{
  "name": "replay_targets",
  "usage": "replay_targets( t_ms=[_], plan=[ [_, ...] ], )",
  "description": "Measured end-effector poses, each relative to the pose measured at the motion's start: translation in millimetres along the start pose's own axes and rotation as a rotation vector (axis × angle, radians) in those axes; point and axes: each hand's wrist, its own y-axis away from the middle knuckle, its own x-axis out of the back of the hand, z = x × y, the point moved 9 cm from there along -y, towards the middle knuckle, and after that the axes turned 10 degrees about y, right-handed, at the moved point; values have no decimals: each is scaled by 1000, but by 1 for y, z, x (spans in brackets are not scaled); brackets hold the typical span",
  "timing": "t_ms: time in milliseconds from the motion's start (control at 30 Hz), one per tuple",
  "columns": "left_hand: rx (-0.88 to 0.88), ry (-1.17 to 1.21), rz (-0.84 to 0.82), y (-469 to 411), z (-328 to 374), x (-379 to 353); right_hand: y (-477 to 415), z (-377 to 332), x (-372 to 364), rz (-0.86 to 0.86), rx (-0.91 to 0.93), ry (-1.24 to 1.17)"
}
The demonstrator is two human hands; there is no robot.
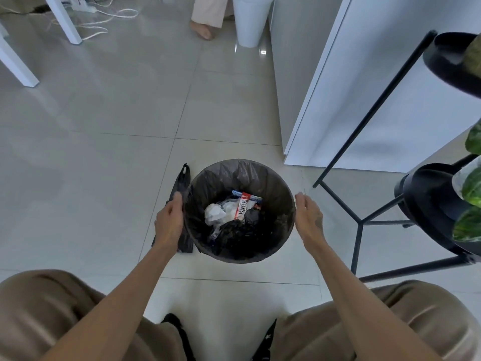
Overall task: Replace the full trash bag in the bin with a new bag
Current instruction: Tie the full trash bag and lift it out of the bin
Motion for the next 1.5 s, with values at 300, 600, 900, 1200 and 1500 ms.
replay_targets(
  t_ms=[300,600,900,1200,1500],
  plan=[
    [484,263,-182,-19,-117,-14,12,92,-77,-497,-541,-388],
    [401,413,-60,-17,-88,-20,17,84,-78,-425,-550,-430],
    [224,376,59,-14,-25,-2,9,66,-27,-140,-494,-569],
    [-183,-139,16,15,35,3,31,-5,22,-66,-150,-466],
    [-220,-352,-80,30,40,6,70,-71,12,-563,175,-477]
  ],
)
